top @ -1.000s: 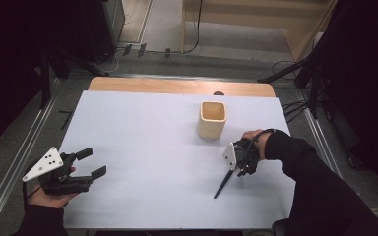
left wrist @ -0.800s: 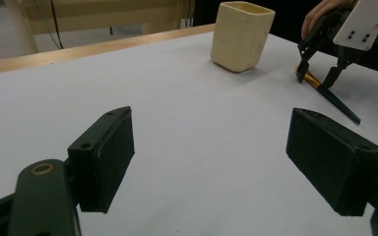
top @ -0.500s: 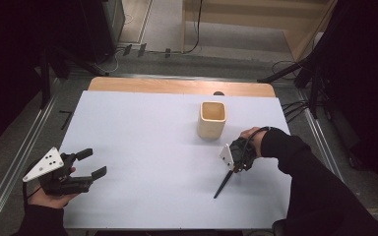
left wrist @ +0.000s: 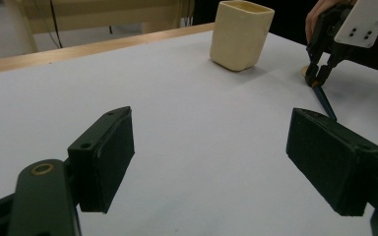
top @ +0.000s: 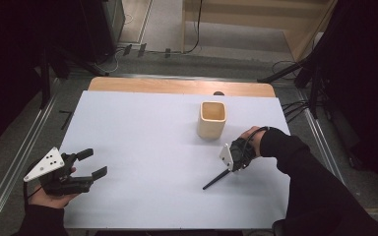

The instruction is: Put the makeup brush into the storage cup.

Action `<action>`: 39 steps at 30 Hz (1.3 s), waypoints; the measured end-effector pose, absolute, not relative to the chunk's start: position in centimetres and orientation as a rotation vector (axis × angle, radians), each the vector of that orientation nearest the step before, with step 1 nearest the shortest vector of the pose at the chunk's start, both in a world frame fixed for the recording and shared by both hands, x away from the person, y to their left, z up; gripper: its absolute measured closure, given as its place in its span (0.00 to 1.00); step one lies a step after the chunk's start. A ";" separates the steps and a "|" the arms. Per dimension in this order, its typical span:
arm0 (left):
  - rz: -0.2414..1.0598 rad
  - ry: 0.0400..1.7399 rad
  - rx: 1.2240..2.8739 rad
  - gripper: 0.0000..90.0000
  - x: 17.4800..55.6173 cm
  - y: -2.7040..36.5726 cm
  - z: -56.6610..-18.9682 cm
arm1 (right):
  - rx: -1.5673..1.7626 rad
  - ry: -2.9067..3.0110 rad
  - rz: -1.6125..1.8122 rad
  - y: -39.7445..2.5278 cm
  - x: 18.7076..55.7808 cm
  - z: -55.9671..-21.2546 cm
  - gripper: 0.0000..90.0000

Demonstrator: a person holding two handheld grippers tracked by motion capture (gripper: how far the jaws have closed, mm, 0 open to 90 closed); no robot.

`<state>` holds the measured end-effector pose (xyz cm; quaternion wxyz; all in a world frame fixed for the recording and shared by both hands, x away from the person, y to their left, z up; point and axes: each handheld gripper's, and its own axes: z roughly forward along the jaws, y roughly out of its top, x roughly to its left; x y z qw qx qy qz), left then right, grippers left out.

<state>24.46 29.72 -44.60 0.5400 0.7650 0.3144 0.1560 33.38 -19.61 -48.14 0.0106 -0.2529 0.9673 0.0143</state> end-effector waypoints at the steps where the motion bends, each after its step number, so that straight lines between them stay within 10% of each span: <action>1: 0.369 0.749 1.818 0.21 24.5 29.7 -44.6 | -0.789 3.019 0.047 -19.6 33.4 -48.1 0.87; 39: 0.213 0.725 1.857 0.20 25.9 28.0 -44.6 | 0.097 3.119 0.693 -20.9 32.3 -41.7 0.87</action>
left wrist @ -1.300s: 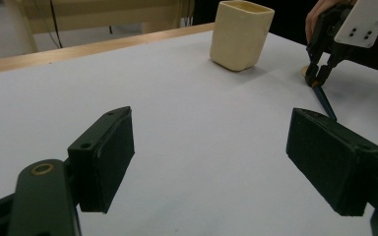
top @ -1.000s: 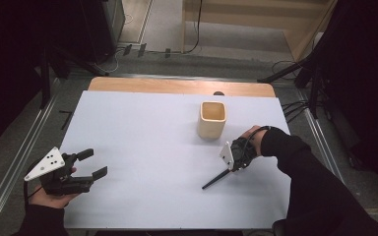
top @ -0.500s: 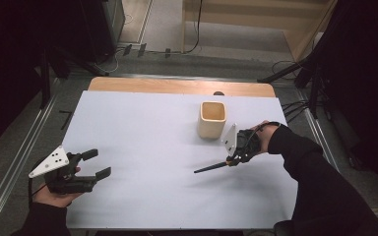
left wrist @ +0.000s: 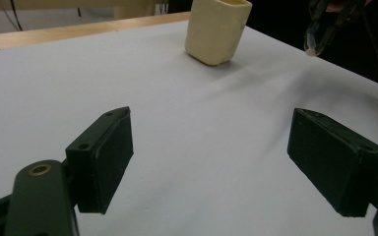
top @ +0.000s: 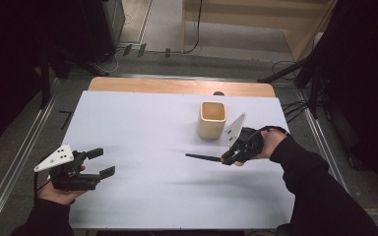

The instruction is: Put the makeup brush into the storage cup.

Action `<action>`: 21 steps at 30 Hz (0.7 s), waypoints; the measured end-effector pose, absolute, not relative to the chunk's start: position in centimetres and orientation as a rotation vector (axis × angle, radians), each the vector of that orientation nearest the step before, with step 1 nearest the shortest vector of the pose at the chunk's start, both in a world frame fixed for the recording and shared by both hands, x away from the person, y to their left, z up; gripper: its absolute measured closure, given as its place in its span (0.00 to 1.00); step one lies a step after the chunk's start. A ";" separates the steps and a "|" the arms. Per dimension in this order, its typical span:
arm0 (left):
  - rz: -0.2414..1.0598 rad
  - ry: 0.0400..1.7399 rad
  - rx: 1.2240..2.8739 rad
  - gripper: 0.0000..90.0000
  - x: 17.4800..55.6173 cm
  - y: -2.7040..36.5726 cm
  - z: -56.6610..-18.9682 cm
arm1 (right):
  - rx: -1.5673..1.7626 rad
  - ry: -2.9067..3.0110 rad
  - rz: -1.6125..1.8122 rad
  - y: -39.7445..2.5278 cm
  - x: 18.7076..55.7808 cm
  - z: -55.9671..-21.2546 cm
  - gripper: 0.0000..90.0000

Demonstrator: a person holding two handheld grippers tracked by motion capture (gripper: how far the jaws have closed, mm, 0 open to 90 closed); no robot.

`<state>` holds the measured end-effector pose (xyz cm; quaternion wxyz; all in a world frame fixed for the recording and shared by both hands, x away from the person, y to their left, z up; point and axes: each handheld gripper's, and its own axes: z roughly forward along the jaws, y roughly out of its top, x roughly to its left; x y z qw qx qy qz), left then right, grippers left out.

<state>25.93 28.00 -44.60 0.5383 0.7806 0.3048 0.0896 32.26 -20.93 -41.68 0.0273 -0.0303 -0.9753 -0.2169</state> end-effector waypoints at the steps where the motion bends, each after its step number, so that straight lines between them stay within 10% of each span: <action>1: 0.199 0.726 1.882 0.19 26.2 27.8 -44.6 | -0.119 -3.013 -0.679 -20.9 32.1 -41.7 0.87; 21: 0.049 0.588 1.966 0.18 27.9 23.9 -43.4 | -0.443 -2.993 -0.857 -19.6 29.0 -42.9 0.87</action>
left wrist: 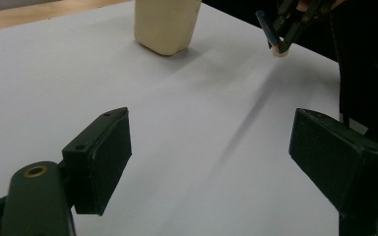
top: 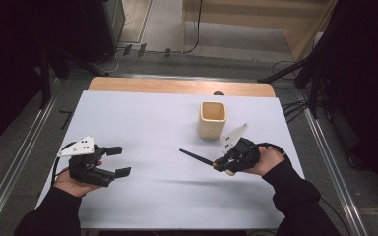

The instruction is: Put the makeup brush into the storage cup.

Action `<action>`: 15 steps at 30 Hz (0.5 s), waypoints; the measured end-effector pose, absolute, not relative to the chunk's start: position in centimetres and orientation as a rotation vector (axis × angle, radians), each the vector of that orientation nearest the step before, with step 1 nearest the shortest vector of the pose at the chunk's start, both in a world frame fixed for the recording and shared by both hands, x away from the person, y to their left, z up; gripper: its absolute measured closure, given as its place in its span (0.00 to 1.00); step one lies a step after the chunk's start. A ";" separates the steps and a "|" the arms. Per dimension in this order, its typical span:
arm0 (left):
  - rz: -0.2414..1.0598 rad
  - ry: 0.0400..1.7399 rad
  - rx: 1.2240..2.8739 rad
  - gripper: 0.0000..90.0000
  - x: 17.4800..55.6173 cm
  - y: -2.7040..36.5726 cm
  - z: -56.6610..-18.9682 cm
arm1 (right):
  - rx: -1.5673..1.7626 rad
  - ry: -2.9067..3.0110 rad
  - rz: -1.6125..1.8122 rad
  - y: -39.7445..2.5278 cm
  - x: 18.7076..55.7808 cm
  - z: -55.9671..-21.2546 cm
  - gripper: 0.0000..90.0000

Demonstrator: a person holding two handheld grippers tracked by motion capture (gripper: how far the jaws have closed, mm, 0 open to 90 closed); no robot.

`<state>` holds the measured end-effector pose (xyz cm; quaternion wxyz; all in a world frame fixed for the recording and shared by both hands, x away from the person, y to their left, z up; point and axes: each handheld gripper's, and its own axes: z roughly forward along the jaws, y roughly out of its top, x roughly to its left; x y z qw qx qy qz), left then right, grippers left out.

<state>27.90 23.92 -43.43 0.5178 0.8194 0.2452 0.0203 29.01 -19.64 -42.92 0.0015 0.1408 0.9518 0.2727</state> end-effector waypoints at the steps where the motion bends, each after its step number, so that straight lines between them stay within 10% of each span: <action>1: 0.043 0.585 1.970 0.18 28.0 23.8 -43.4 | 0.446 2.990 0.864 -19.5 28.9 -43.0 0.87; 15: -0.017 0.480 2.043 0.19 28.4 20.7 -42.8 | 0.366 3.018 0.725 -17.4 28.1 -43.6 0.87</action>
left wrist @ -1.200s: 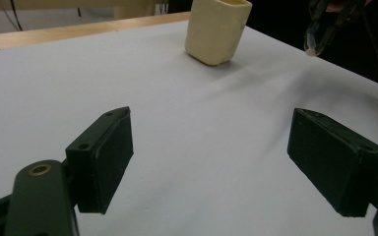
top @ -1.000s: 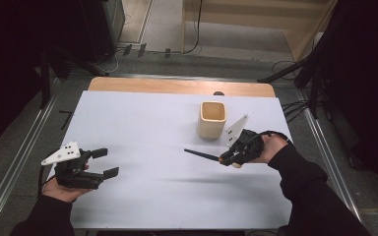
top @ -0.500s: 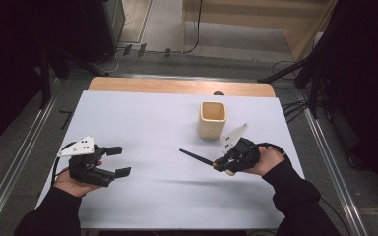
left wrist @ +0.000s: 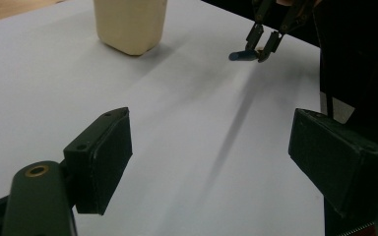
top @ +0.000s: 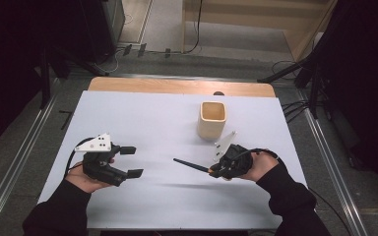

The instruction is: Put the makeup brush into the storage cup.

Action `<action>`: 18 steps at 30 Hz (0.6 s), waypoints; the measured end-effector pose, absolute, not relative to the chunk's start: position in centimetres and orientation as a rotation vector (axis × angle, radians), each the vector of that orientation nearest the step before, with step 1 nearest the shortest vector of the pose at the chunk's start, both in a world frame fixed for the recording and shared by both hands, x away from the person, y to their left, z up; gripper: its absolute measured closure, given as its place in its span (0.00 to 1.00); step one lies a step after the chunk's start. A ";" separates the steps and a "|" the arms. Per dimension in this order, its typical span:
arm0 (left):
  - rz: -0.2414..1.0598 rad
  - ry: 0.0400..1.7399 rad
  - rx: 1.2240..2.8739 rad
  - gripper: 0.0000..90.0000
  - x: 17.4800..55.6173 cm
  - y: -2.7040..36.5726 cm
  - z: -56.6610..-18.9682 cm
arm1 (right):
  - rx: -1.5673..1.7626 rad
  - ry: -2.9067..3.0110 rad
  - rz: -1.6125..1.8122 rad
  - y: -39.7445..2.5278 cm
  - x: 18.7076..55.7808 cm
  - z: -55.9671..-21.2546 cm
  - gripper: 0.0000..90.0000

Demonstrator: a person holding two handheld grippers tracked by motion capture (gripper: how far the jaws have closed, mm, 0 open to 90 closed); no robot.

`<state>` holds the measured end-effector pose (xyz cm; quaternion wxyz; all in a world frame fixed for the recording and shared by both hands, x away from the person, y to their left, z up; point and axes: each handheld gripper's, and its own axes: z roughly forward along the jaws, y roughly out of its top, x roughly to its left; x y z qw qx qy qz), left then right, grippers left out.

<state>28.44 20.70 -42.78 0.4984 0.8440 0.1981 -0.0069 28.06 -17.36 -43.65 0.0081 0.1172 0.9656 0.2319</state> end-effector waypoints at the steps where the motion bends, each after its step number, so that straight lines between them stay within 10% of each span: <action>1: -0.021 0.477 2.046 0.19 28.4 20.5 -42.8 | 0.357 3.012 0.702 -17.2 28.1 -43.6 0.87; 18: -0.098 0.416 2.157 0.20 28.8 17.4 -42.5 | 0.190 3.084 0.458 -13.7 29.0 -43.1 0.87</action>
